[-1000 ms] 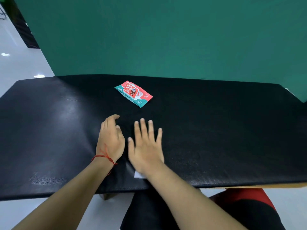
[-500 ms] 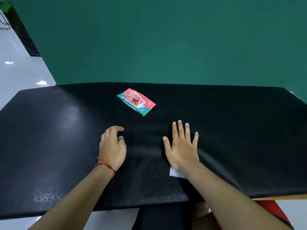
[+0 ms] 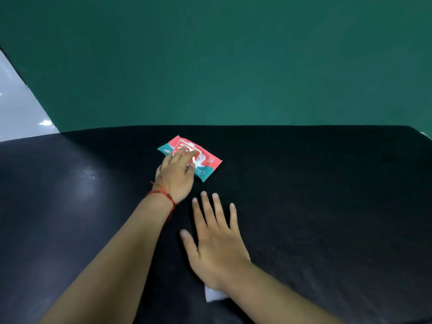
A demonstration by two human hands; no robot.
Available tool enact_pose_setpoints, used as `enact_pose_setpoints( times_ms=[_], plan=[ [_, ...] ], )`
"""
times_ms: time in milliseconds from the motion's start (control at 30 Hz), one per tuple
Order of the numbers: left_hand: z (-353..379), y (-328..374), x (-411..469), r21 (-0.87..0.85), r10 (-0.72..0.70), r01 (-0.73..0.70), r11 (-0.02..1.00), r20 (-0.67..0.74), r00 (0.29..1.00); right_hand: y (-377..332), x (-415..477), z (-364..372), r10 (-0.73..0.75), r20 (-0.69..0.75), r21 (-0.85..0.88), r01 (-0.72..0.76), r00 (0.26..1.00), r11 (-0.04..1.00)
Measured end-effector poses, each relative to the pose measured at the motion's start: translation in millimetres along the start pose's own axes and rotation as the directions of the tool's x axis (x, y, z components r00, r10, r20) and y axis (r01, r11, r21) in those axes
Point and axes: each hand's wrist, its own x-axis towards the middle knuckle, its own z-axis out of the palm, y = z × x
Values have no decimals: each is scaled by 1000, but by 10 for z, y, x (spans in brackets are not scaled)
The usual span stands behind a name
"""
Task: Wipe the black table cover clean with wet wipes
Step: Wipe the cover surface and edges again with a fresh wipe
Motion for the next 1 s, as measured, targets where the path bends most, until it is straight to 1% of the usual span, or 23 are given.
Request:
enact_pose_setpoints(
  times_ms=[67,100,167,233,400,567,667,867,933,1000],
  plan=[
    [103,38,90,54,-47,45,998,33,998,45,-207,-15,-30,51,-18,31,998,999],
    [151,43,115,83,-55,54,995,19,998,84,-255,-24,-23,65,-27,25,998,999],
    [215,18,131,124,-45,51,991,-47,998,166,-236,-57,12,46,-38,-10,999,999],
    [240,-49,145,127,-40,54,990,-111,993,234,-75,-53,64,26,-51,-62,998,997],
    [248,-139,185,21,-76,83,996,-233,969,463,603,-76,206,-49,-43,-208,977,977],
    [292,-123,209,-79,-113,92,993,-317,942,741,1387,-137,281,-101,40,-279,954,960],
    [302,-105,237,-102,-138,110,989,-333,933,875,1823,-183,297,-99,33,-295,950,955],
    [304,-66,237,-101,-163,138,985,-316,934,1021,2462,-234,289,-93,24,-288,953,957],
    [297,-61,222,-109,-171,144,984,-314,934,1038,2615,-260,283,-101,16,-283,954,959],
    [295,-66,202,-116,-173,143,983,-317,933,1054,2743,-279,282,-139,20,-282,949,959]
  ],
)
